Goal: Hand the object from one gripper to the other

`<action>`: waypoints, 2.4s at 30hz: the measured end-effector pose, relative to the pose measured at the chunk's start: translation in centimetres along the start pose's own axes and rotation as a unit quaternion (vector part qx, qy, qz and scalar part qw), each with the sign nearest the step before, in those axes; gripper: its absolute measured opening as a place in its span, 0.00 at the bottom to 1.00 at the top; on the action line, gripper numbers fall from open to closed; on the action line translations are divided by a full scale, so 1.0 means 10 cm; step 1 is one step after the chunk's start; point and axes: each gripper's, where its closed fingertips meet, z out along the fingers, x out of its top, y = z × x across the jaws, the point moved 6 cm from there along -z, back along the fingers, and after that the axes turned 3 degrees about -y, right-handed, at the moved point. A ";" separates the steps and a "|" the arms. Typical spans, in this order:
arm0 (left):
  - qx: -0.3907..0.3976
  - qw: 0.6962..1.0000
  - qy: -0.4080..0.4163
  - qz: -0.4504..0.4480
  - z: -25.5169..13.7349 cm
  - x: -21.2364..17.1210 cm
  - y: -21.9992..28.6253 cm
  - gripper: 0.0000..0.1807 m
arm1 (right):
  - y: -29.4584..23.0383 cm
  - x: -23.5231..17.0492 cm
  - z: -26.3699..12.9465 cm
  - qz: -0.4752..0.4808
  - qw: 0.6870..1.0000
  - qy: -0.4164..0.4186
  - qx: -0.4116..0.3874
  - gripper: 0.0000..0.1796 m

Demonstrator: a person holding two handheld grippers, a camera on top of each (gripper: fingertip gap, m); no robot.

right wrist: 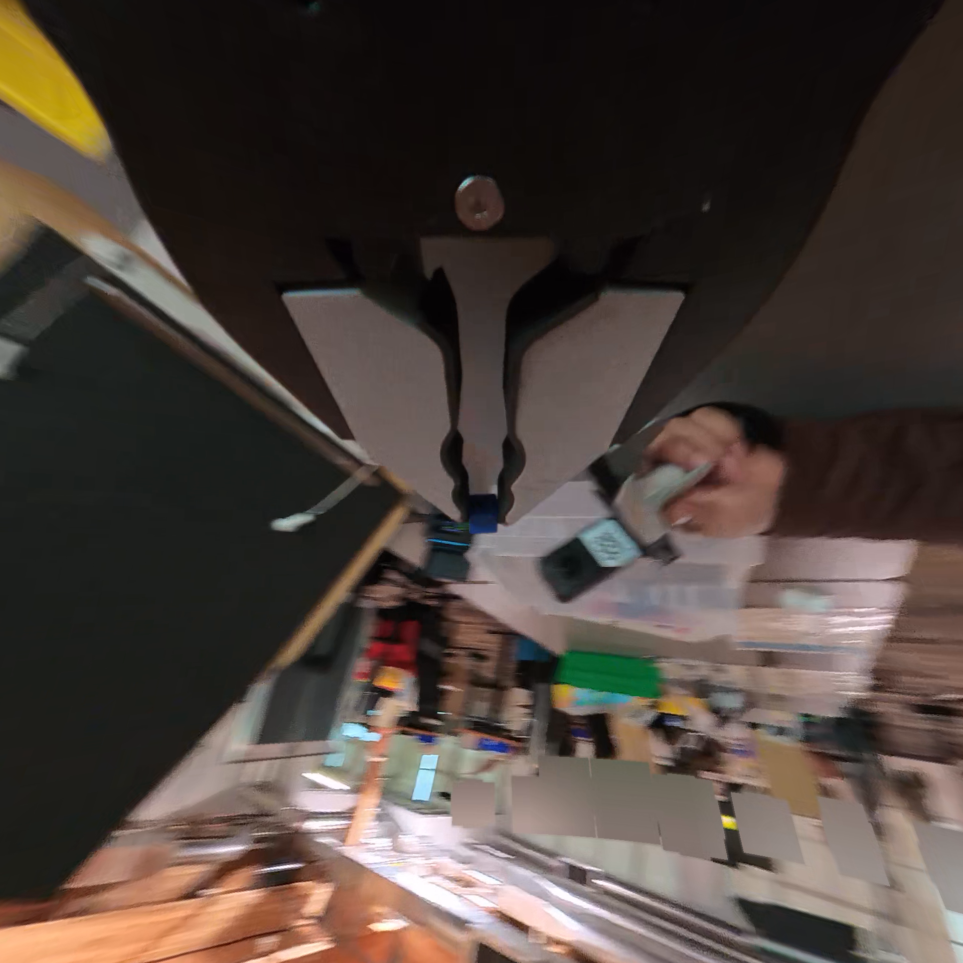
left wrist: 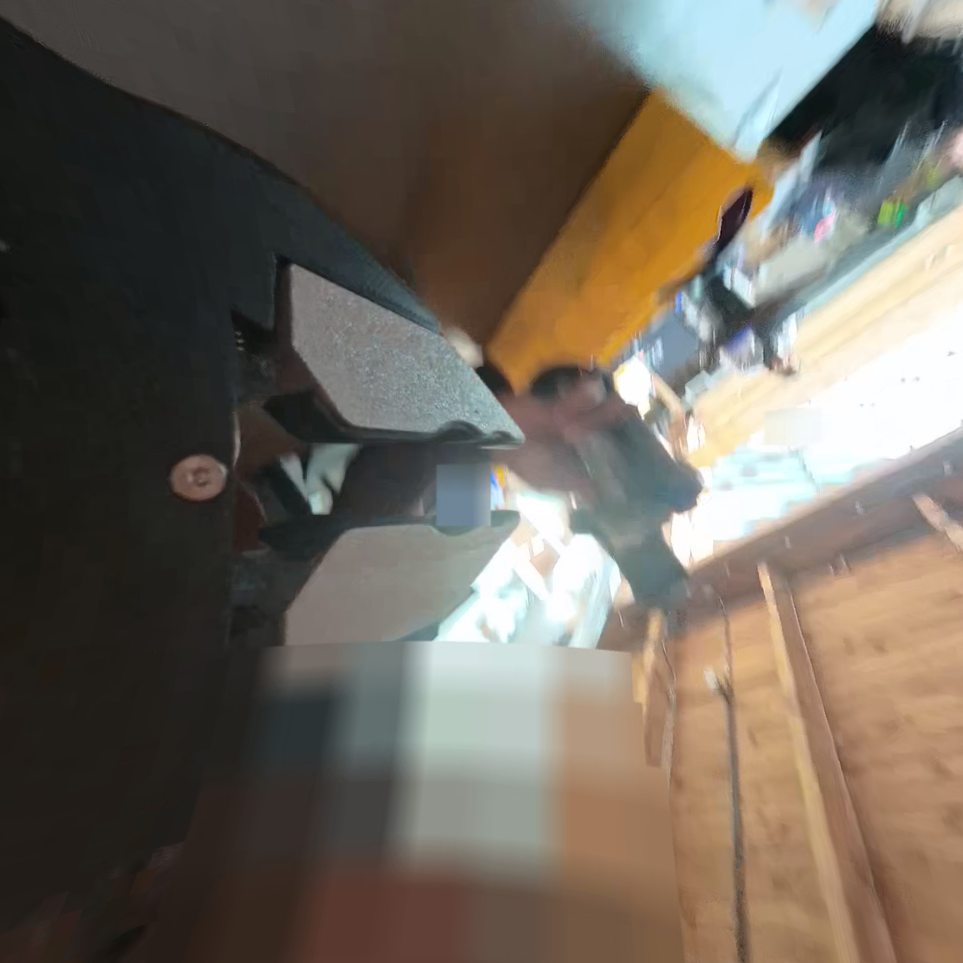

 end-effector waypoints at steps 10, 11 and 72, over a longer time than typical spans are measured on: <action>0.146 0.988 -0.012 0.052 -0.08 0.02 -0.20 0.21 | 1.54 -0.57 -0.93 0.150 0.864 -0.403 -0.261 0.24; 0.164 0.984 -0.021 0.062 -0.09 0.02 -0.23 0.22 | 1.55 -0.66 -0.93 0.164 0.853 -0.428 -0.249 0.25; 0.577 0.492 -0.617 0.212 -2.91 -0.21 0.55 0.04 | -0.20 -1.04 0.54 0.075 0.965 -0.247 0.047 0.24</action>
